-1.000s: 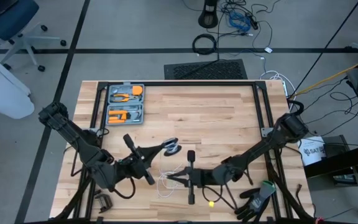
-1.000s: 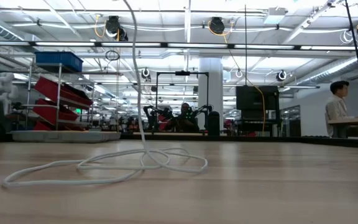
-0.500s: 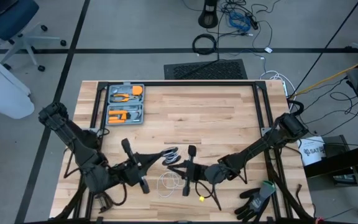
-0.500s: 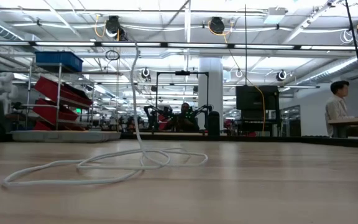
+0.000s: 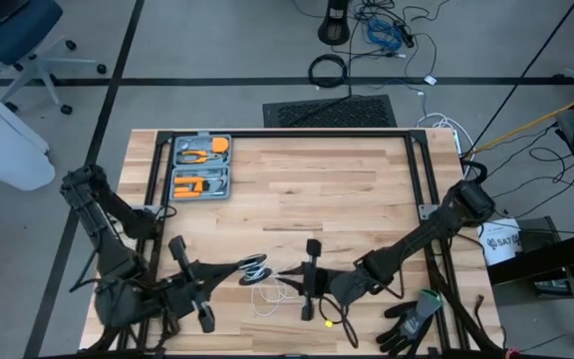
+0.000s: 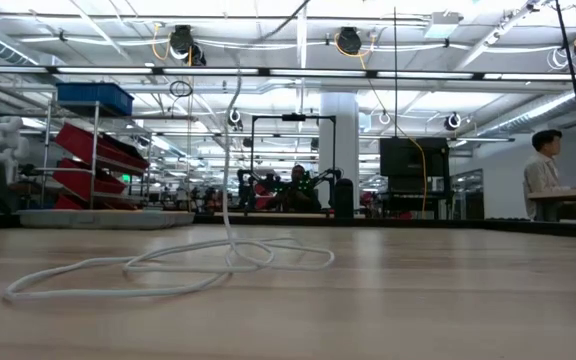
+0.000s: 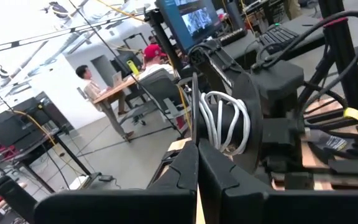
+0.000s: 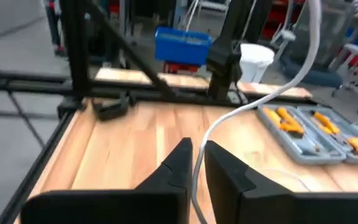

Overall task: Coil cords
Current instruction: Uncoil the white wire from the spool

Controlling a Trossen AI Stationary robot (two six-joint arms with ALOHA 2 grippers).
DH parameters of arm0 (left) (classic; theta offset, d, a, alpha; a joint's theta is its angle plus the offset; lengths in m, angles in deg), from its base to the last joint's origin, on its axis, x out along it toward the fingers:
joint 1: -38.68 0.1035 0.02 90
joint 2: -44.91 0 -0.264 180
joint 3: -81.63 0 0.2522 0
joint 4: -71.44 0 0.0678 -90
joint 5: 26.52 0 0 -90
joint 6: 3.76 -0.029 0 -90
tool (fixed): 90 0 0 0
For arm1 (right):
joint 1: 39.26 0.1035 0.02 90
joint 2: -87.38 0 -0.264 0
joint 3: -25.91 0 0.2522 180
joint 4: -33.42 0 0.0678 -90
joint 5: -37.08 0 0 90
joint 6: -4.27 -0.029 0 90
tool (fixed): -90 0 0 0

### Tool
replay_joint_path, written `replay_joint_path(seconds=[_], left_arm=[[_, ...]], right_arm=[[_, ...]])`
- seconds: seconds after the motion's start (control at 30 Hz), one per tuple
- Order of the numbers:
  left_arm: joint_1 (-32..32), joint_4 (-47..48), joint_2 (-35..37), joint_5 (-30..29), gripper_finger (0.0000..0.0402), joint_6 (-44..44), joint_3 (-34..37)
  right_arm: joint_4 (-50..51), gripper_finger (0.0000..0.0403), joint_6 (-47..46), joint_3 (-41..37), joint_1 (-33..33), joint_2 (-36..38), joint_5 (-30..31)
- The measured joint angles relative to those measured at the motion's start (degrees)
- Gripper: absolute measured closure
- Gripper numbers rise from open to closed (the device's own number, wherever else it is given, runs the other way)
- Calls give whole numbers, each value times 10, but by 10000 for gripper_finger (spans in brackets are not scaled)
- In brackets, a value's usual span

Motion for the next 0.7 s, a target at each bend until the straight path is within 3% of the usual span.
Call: replay_joint_path(seconds=[0.33,0.7], left_arm=[[-16,-2,3,-22,400,4,0],[-16,0,3,-45,400,18,0]], right_arm=[[234,306,-155,0,61,68,1],[313,259,-202,0,92,71,15]])
